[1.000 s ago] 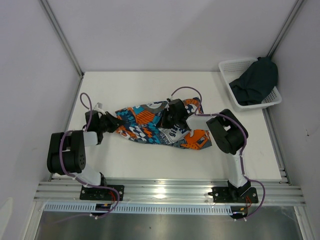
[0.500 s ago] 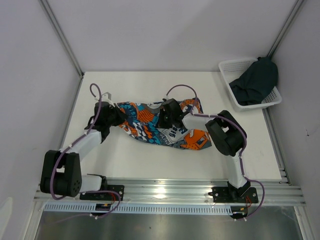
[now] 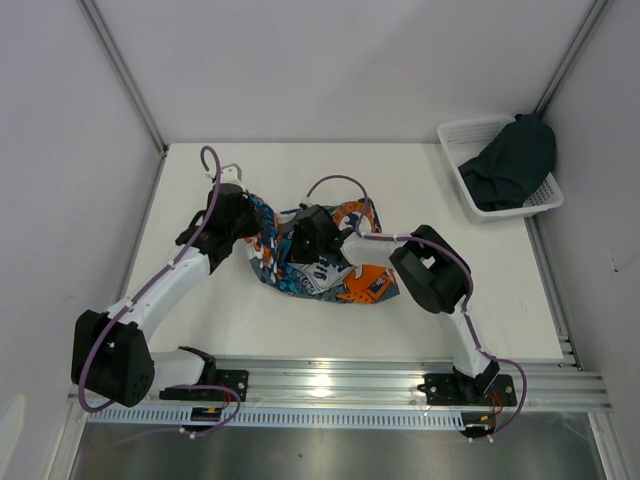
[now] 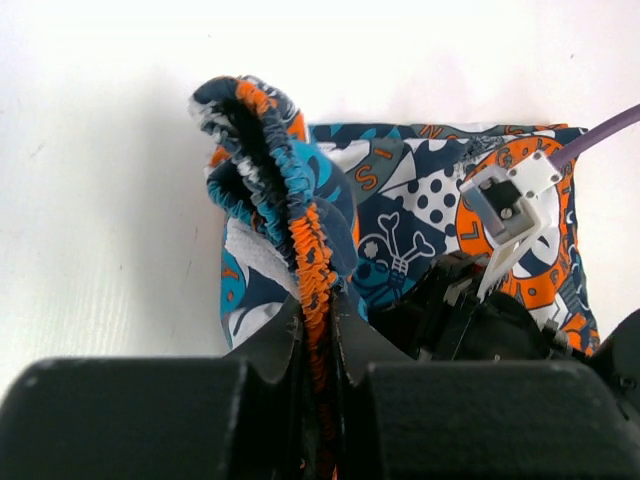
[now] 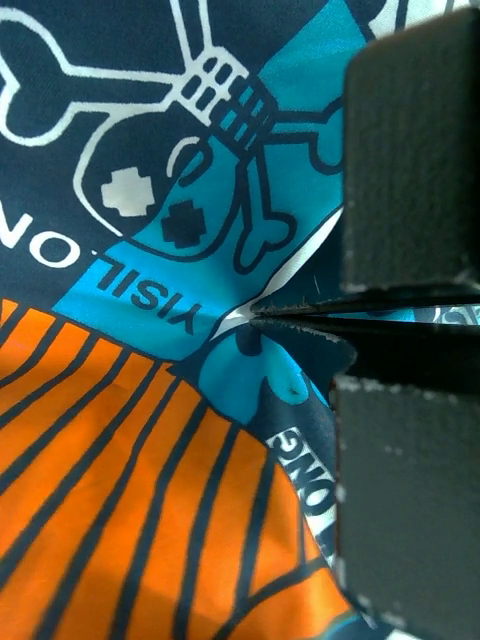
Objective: Fold and stack the shorts
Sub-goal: Fold the shorts
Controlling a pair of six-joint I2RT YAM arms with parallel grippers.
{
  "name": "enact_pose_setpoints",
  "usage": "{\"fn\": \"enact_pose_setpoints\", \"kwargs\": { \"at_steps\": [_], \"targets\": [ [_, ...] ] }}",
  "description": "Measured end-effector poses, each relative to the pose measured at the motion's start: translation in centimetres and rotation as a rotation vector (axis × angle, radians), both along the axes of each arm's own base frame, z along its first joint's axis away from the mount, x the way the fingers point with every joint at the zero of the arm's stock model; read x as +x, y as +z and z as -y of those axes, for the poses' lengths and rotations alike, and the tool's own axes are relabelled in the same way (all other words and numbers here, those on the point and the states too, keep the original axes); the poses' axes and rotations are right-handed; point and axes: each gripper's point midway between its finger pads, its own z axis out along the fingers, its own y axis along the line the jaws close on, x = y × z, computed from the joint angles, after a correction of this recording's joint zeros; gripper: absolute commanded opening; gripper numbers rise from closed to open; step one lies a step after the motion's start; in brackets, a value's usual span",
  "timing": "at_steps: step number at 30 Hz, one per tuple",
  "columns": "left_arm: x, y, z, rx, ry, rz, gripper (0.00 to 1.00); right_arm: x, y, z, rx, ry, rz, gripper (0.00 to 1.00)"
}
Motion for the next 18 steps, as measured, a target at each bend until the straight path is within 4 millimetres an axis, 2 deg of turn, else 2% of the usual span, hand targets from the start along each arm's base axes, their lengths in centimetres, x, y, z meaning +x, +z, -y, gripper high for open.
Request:
{"fn": "enact_pose_setpoints", "kwargs": {
  "at_steps": [5, 8, 10, 12, 15, 18],
  "targets": [
    [-0.2, -0.1, 0.1, 0.037, -0.007, -0.014, 0.11, -0.4, 0.1, -0.1, 0.001, 0.015, -0.023, 0.0],
    [-0.4, -0.2, 0.4, 0.065, -0.018, -0.021, 0.11, 0.2, 0.4, 1.0, -0.008, 0.01, -0.041, 0.02],
    [-0.4, -0.2, 0.6, 0.076, -0.024, -0.021, 0.1, 1.0, 1.4, 2.2, -0.008, -0.003, -0.044, 0.03],
    [-0.4, -0.3, 0.4, 0.091, -0.018, -0.019, 0.1, 1.9, 3.1, 3.3, 0.005, -0.018, -0.031, 0.04],
    [-0.4, -0.4, 0.2, 0.11, -0.011, -0.02, 0.1, 3.4, 7.0, 5.4, 0.04, -0.048, 0.02, 0.04],
    [-0.4, -0.5, 0.1, 0.127, -0.009, -0.02, 0.11, 4.4, 10.5, 8.4, 0.062, -0.082, 0.081, 0.06]
  ]
}}
